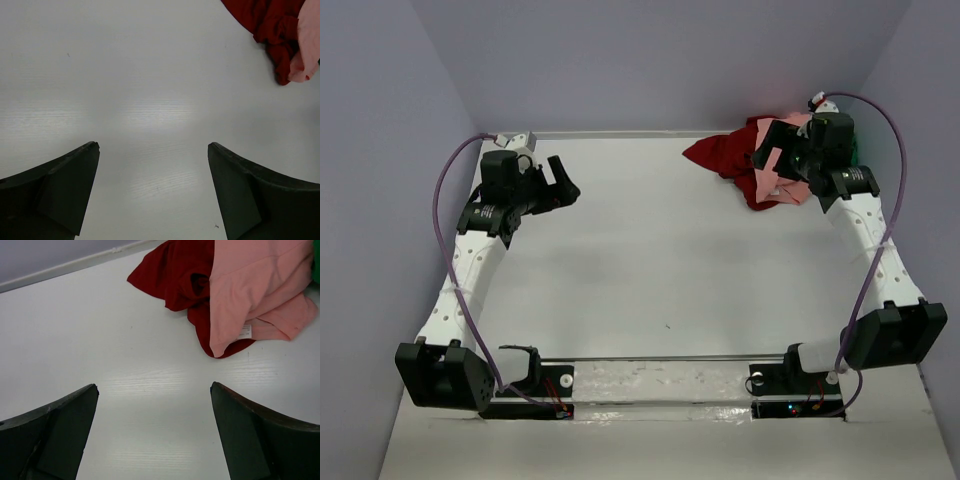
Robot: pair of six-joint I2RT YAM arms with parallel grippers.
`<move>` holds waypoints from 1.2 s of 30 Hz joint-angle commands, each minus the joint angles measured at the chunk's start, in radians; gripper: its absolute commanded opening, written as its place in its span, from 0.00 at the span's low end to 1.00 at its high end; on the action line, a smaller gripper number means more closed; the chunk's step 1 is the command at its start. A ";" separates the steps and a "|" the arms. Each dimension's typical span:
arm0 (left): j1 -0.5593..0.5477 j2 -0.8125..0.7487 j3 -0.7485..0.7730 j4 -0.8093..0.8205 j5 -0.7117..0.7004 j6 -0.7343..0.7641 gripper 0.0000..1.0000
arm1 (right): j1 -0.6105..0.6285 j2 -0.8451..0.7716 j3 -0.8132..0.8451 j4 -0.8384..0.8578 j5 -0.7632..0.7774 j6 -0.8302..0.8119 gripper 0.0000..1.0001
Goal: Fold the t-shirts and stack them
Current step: Grab crumpled tshirt from the corner of the board with the right arm
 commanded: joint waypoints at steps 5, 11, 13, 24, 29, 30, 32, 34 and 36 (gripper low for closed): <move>0.023 -0.003 0.021 -0.003 -0.019 0.018 0.99 | 0.009 0.047 0.088 -0.002 -0.031 -0.012 1.00; 0.029 -0.006 0.025 -0.017 -0.048 0.018 0.99 | 0.009 0.090 0.124 -0.005 -0.062 0.022 0.98; 0.034 -0.006 0.025 -0.020 -0.052 0.018 0.99 | 0.009 0.102 0.133 -0.008 -0.062 0.034 0.91; 0.037 -0.003 0.019 -0.020 -0.058 0.018 0.99 | 0.000 0.176 0.121 -0.009 -0.106 -0.007 0.90; 0.037 -0.014 0.007 -0.025 -0.065 0.024 0.99 | -0.088 0.344 0.176 0.024 -0.215 0.054 0.79; 0.037 -0.020 0.002 -0.025 -0.066 0.024 0.99 | -0.102 0.378 0.215 0.024 -0.240 0.067 0.80; 0.037 -0.026 0.001 -0.026 -0.066 0.027 0.99 | -0.111 0.435 0.262 0.029 -0.269 0.061 0.81; 0.034 -0.034 -0.007 -0.030 -0.066 0.030 0.99 | -0.111 0.505 0.338 0.032 -0.254 0.048 0.81; 0.023 -0.040 -0.016 -0.028 -0.077 0.032 0.99 | -0.111 0.588 0.395 0.024 -0.260 0.044 0.80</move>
